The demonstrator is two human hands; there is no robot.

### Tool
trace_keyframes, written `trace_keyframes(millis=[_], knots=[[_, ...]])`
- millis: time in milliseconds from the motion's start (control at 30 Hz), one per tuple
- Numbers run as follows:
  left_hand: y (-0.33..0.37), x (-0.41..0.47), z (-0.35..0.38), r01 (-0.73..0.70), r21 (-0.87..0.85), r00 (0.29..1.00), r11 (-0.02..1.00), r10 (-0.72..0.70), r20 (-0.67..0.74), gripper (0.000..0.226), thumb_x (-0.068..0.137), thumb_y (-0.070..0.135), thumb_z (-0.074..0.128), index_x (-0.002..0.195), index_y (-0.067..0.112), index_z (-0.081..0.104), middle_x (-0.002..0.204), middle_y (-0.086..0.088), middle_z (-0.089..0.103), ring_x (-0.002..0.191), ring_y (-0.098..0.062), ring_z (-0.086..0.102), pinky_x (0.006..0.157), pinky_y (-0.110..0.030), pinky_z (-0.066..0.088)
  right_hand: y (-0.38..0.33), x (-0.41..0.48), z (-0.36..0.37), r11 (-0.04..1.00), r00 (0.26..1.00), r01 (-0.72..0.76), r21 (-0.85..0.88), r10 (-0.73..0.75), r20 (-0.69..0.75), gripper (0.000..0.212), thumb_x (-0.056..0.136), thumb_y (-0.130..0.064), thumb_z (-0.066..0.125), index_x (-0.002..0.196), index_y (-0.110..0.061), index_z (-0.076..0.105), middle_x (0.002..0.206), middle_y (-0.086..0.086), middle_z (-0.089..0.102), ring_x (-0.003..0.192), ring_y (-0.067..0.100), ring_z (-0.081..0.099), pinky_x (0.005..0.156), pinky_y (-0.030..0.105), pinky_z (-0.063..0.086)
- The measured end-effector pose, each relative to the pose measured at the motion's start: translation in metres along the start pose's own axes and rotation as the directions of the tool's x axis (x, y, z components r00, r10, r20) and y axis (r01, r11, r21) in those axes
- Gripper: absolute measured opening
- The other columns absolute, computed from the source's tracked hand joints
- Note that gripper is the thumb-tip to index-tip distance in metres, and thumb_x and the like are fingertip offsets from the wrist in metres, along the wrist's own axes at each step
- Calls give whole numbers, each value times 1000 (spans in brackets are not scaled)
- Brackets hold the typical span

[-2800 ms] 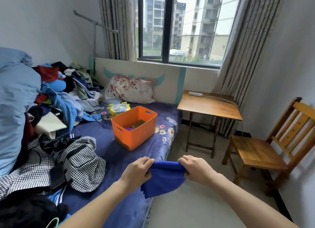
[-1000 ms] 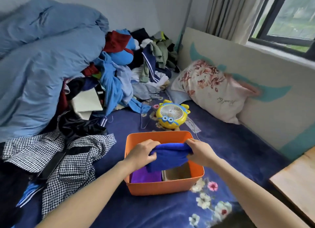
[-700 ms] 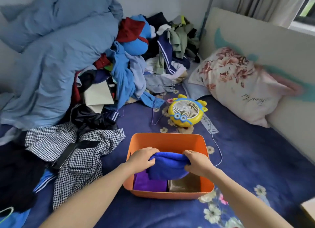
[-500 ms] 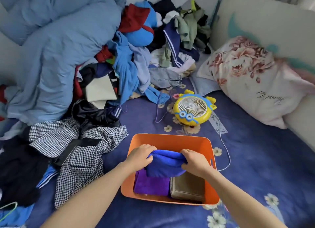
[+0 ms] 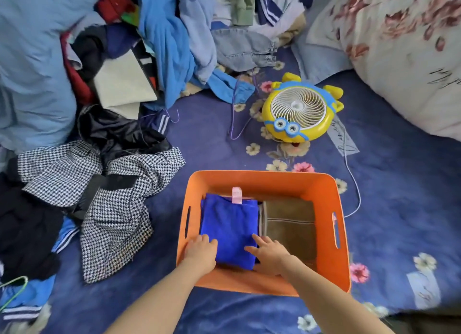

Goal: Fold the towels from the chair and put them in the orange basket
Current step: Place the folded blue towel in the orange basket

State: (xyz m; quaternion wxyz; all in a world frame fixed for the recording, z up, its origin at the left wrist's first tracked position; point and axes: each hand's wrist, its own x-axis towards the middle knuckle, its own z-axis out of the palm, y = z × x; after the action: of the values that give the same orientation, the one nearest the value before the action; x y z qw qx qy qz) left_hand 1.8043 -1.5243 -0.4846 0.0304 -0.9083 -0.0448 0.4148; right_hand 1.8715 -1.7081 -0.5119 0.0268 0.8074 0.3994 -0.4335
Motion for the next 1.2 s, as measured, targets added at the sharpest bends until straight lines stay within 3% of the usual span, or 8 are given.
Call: trace_keyframes(millis=[167, 367, 467, 600, 800, 967, 1100, 1200], knots=[[5, 7, 21, 3, -164, 982, 986, 28, 186, 46, 92, 31, 41, 135, 14, 37, 138, -11, 39, 127, -30, 35, 102, -39, 34, -3, 16, 10, 998, 998, -56, -26, 56, 37, 50, 96, -22, 39, 145, -25, 27, 157, 12, -2, 142, 34, 11, 110, 45, 24], [-4, 8, 22, 63, -321, 975, 945, 10, 221, 42, 91, 32, 39, 130, 15, 43, 125, -8, 49, 115, -27, 46, 93, -36, 41, -7, 23, 10, 992, 992, -127, -4, 127, -20, 55, 93, -19, 42, 145, -21, 25, 156, 14, 6, 140, 33, 15, 109, 43, 27], [-3, 0, 17, 40, -359, 985, 933, 23, 169, 40, 91, 30, 39, 126, 14, 46, 120, -8, 51, 110, -26, 48, 90, -37, 43, -8, 24, 7, 985, 982, -171, -5, 170, -83, 56, 94, -16, 39, 146, -20, 21, 156, 16, 2, 142, 32, 9, 110, 43, 25], [-2, -10, 9, -66, -370, 997, 927, 73, 3, 38, 93, 28, 39, 125, 10, 48, 128, -7, 48, 119, -25, 43, 96, -42, 42, -4, 38, -10, 985, 972, -155, -77, 138, -191, 57, 95, -16, 37, 148, -18, 15, 157, 14, -7, 145, 32, -3, 113, 45, 18], [-11, -38, 12, -150, -353, 972, 924, 72, -225, 34, 95, 23, 37, 123, 12, 52, 129, -1, 49, 121, -19, 41, 98, -35, 39, -10, 31, -25, 955, 963, -258, 143, 266, -37, 55, 93, -25, 41, 145, -20, 24, 157, 9, 7, 141, 31, 16, 109, 43, 28], [-13, -66, 26, -116, -398, 955, 910, -8, -297, 32, 94, 23, 37, 120, 15, 54, 128, 3, 50, 119, -17, 42, 96, -31, 40, -19, -10, -13, 939, 948, -268, 216, 296, -112, 51, 92, -22, 41, 142, -21, 31, 151, 7, 22, 137, 28, 24, 106, 40, 31], [-15, -91, 37, -88, -425, 933, 901, -76, -353, 29, 94, 22, 39, 117, 16, 55, 126, 4, 51, 118, -17, 43, 94, -29, 38, -27, -42, -11, 942, 941, -264, 207, 298, -157, 42, 91, -25, 42, 132, -16, 44, 134, 9, 41, 128, 28, 36, 100, 39, 37], [-14, -113, 45, -68, -472, 902, 879, -148, -406, 31, 94, 23, 39, 120, 18, 56, 129, 7, 51, 117, -16, 44, 94, -27, 38, -36, -64, -15, 956, 940, -234, 177, 269, -210, 38, 90, -26, 43, 125, -14, 49, 126, 9, 44, 124, 28, 38, 96, 37, 39]])
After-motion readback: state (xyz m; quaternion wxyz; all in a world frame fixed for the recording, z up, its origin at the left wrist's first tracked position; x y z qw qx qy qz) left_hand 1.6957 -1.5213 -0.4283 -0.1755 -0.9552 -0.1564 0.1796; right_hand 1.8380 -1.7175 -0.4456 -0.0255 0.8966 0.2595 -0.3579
